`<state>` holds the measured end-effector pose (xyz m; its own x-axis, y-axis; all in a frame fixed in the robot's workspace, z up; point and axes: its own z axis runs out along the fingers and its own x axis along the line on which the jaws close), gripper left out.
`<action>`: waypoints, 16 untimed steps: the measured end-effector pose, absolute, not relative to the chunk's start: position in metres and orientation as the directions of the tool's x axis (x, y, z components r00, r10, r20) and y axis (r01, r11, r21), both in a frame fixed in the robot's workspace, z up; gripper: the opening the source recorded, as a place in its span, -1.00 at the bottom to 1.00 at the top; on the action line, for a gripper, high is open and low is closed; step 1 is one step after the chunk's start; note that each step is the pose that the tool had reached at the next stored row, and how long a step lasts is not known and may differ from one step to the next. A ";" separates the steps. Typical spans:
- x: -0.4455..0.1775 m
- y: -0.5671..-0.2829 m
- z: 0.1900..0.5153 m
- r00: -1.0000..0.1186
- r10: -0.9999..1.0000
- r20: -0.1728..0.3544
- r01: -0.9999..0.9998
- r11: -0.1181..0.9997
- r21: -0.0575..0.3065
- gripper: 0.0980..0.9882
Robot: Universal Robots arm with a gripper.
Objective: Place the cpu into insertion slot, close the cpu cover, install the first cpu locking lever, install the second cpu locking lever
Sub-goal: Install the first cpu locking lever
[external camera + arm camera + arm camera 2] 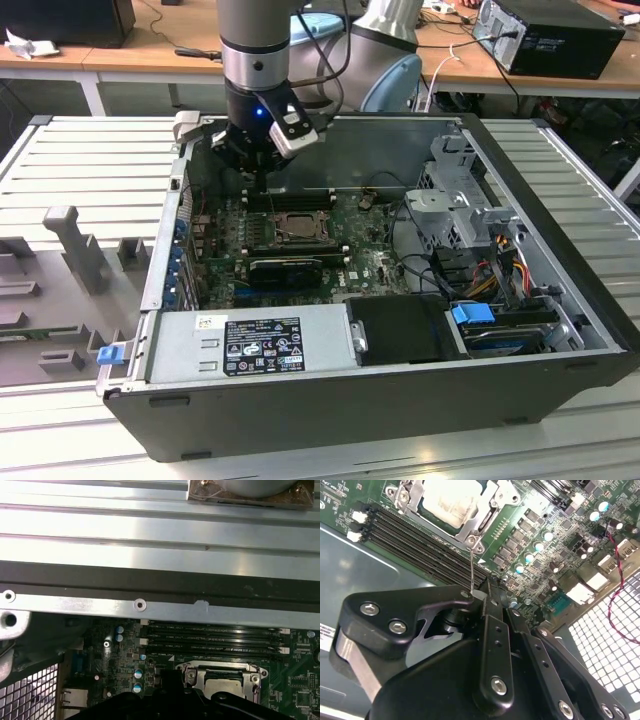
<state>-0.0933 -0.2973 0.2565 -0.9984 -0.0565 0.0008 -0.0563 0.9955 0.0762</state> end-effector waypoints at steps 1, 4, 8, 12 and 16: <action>-0.093 -0.297 0.256 -0.998 -0.057 0.001 -0.056 0.995 0.076 -0.98; -0.090 -0.297 0.256 -0.998 -0.057 0.001 -0.056 0.995 0.076 -0.98; -0.087 -0.297 0.256 -0.998 -0.057 0.001 -0.056 0.995 0.076 -0.98; -0.084 -0.297 0.256 -0.998 -0.057 0.001 -0.056 0.995 0.076 -0.98; -0.074 -0.297 0.254 -0.998 -0.057 0.001 -0.056 0.995 0.076 -0.98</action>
